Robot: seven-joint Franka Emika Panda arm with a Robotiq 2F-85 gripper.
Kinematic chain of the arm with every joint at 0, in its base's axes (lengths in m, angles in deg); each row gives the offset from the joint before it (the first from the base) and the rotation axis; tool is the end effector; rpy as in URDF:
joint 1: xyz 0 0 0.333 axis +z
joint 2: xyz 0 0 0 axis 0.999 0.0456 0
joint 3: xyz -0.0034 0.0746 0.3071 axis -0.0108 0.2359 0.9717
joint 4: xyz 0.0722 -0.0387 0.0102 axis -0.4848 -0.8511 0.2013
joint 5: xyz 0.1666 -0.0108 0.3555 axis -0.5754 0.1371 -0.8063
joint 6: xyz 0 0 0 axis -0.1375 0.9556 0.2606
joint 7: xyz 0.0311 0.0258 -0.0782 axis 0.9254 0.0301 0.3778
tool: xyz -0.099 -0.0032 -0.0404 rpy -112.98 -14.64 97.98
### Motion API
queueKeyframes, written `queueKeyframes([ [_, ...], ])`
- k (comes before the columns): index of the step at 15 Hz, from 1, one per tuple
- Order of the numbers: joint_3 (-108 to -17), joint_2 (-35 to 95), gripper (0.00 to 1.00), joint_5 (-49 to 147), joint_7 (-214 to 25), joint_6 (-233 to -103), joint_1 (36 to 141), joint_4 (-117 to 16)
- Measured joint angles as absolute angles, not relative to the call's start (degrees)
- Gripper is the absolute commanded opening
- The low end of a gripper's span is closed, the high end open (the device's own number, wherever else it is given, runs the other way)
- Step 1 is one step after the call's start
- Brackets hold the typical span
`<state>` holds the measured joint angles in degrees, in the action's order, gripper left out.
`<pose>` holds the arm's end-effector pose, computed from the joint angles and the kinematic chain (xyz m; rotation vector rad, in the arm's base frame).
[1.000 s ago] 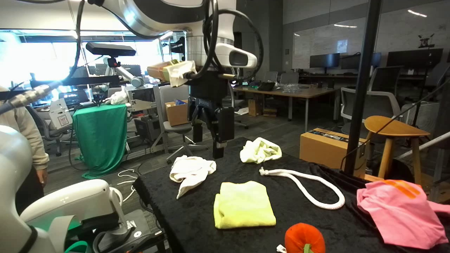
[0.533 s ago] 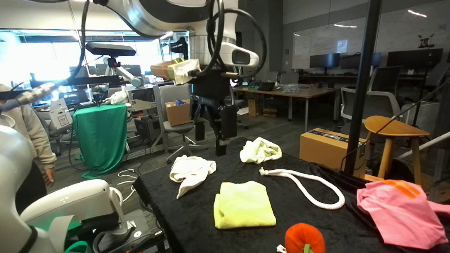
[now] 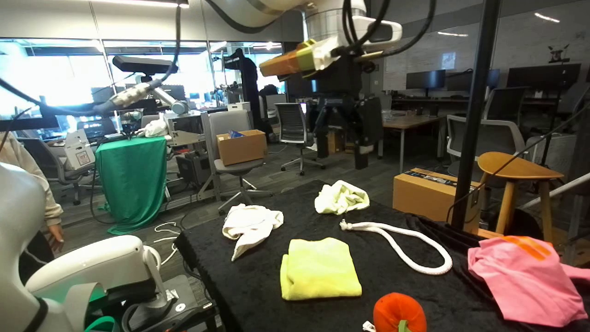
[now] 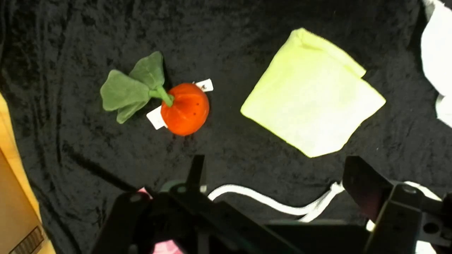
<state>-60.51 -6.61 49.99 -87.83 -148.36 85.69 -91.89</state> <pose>0.4423 -0.0339 0.4759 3.0899 -0.0095 0.0313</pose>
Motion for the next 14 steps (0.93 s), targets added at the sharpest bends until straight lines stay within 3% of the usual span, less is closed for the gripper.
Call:
queueKeyframes([
  [14,-63.55,32.22,1.00,50.27,-86.07,-155.51,82.38,-56.44],
])
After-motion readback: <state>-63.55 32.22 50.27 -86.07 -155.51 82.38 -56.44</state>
